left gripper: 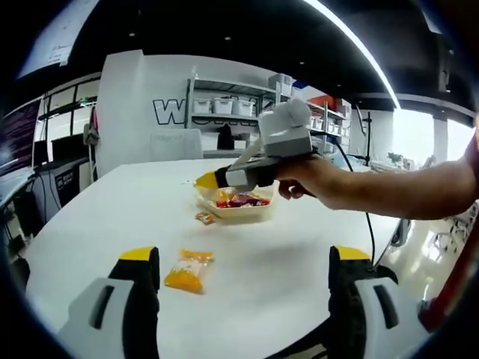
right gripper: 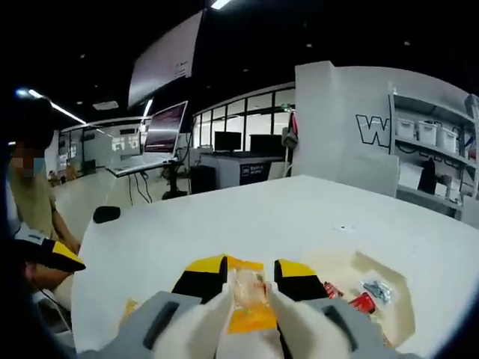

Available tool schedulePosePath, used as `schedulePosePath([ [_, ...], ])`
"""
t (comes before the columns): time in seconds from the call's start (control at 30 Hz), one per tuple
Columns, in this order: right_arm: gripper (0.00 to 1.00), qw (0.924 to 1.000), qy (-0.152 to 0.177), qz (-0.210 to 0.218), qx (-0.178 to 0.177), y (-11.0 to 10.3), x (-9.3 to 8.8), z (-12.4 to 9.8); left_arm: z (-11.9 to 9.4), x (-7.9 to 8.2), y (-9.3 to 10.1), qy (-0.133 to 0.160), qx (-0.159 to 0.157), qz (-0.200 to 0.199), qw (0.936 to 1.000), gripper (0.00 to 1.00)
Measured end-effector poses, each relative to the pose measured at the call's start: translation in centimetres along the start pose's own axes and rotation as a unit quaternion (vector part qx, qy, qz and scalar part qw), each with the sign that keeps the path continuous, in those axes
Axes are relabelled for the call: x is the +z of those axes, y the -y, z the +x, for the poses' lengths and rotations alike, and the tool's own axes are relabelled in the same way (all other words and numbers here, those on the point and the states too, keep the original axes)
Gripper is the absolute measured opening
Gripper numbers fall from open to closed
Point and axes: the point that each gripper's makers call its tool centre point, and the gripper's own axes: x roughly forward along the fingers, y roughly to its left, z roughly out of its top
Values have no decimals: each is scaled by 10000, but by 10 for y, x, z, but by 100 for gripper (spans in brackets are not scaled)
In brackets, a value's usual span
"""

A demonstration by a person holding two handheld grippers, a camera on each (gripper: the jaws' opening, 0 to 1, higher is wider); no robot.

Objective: Place the target food into the container with the food tongs after gripping and lifting it, then release it inside without dropping or visibly crushing the food.

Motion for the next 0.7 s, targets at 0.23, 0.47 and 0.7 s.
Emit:
schedulePosePath([
  [0.23, 19, 9997, 101, 45, -215, 25, 13, -9, -1, 2, 3, 57, 6, 13, 10000, 92],
  [0.47, 20, 9992, 128, 60, -361, 40, 17, -17, 0, 2, 6, 38, -12, 19, 10000, 93],
  [0.7, 20, 9982, 119, 69, -582, 68, 21, -26, -6, 4, 3, 52, 39, 20, 10000, 93],
])
